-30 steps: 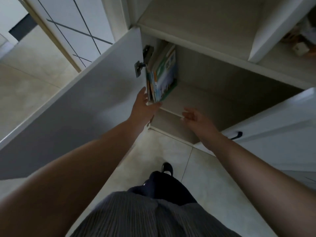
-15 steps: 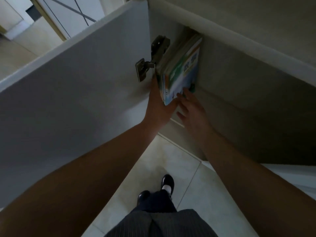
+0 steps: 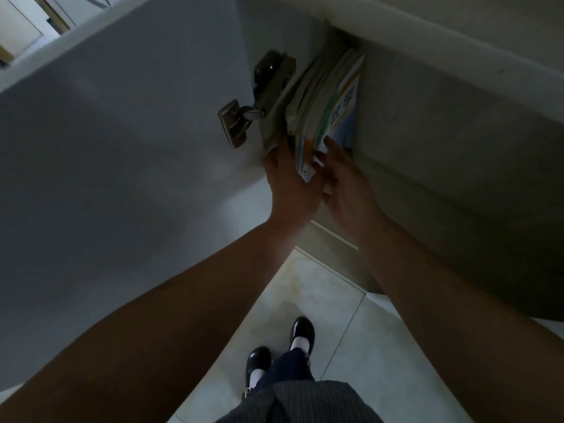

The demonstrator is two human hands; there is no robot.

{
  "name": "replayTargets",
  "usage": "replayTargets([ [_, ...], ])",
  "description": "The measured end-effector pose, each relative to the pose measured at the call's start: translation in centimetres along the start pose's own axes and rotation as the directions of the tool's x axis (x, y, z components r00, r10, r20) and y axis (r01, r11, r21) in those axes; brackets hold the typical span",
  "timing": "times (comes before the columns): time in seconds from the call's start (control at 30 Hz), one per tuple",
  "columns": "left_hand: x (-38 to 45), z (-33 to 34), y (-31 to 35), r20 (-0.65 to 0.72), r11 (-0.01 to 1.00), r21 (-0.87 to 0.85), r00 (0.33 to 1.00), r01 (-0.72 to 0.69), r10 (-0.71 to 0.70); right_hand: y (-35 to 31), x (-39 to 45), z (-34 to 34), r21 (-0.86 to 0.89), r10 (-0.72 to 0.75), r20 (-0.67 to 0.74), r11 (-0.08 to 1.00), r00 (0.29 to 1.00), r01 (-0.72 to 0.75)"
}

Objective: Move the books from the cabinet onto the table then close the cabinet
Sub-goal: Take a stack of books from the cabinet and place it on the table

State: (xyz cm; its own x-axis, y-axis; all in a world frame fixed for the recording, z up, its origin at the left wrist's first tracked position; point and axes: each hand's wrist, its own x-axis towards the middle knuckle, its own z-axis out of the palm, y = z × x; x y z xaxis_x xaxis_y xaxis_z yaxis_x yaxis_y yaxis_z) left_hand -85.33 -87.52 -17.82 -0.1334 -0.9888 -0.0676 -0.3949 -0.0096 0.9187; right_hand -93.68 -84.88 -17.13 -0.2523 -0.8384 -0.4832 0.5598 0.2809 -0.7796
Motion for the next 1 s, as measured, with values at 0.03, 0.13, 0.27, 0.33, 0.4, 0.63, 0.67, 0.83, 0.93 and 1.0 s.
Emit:
replayTargets([
  [0.03, 0.2, 0.3, -0.1, -0.011, 1.0, 0.023, 1.0, 0.0, 0.0, -0.2, 0.1, -0.2, -0.03, -0.007, 0.001, 1.0, 1.0, 0.007],
  [0.13, 0.8, 1.0, -0.7, -0.031, 0.997, 0.073, 0.999, -0.013, 0.015, -0.4, 0.3, -0.7, -0.081, -0.02, 0.004, 0.997, 1.0, 0.02],
  [0.27, 2.2, 2.0, -1.2, -0.003, 0.999, -0.031, 1.0, 0.023, -0.023, -0.4, 0.9, -1.2, -0.105, 0.01, -0.008, 0.994, 1.0, -0.011],
  [0.33, 2.6, 2.2, -1.5, -0.019, 0.999, 0.0, 0.999, 0.038, -0.038, -0.5, 1.0, -1.3, -0.096, 0.029, 0.012, 0.995, 1.0, -0.027],
  [0.4, 2.9, 2.4, -1.9, -0.013, 0.999, 0.026, 1.0, 0.027, -0.027, -0.8, 1.0, -1.5, -0.076, 0.033, 0.011, 0.997, 0.999, -0.032],
  [0.63, 3.0, 1.3, -0.8, 0.1, 0.998, -0.036, 0.994, -0.046, 0.05, -0.6, 0.4, -3.6, -0.352, -0.12, -0.047, 0.931, 0.992, 0.096],
  [0.67, 2.8, 1.2, -0.6, 0.12, 0.996, -0.072, 0.991, -0.055, 0.064, -0.7, 0.0, -3.9, -0.352, -0.122, -0.037, 0.931, 0.992, 0.102],
  [0.83, 0.9, -0.4, 0.4, 0.197, 0.984, -0.177, 0.98, 0.022, 0.013, -1.6, -2.6, -5.2, -0.363, -0.138, -0.174, 0.929, 0.975, 0.067],
  [0.93, -1.4, -2.1, 1.4, 0.282, 0.91, -0.36, 0.954, 0.207, -0.106, -0.6, -5.4, -6.6, -0.49, -0.145, -0.326, 0.871, 0.934, -0.035],
  [1.0, -3.2, -3.7, 2.2, 0.358, 0.833, -0.434, 0.914, 0.343, -0.189, -0.1, -7.9, -8.0, -0.402, -0.082, -0.372, 0.912, 0.925, -0.081],
])
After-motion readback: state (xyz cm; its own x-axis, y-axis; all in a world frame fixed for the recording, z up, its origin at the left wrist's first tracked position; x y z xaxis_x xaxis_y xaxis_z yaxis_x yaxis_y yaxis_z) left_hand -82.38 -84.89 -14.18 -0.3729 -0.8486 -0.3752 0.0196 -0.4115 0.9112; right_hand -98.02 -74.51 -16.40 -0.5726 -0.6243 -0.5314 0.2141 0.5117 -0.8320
